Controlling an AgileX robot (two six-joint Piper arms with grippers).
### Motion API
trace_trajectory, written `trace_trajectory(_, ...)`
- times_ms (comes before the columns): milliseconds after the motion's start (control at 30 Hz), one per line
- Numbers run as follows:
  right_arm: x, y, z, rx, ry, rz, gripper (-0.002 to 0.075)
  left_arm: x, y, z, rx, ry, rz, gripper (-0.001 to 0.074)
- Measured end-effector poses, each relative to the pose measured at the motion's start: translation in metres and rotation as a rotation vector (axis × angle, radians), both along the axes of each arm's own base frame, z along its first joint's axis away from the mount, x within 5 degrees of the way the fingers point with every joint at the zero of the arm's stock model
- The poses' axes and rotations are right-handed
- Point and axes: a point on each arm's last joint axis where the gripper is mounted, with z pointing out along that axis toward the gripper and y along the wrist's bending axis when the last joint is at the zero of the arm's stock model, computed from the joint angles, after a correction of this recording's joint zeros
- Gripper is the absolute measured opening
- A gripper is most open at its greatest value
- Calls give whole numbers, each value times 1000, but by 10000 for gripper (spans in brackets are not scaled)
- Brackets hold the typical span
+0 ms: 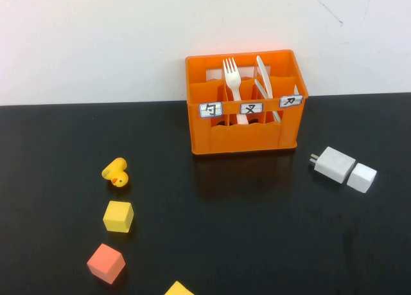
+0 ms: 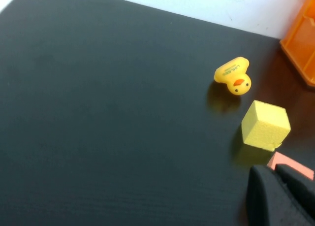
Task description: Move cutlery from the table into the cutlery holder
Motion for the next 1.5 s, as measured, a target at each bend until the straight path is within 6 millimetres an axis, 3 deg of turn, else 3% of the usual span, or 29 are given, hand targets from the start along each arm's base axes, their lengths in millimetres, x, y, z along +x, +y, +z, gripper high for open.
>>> trace_trajectory(1167, 0, 0, 0, 1, -2, -2, -2, 0, 0, 0, 74, -2, -18, -1)
trace_trajectory(1500, -7, -22, 7, 97, -97, -380, -2, 0, 0, -1, 75, 1, -18, -1)
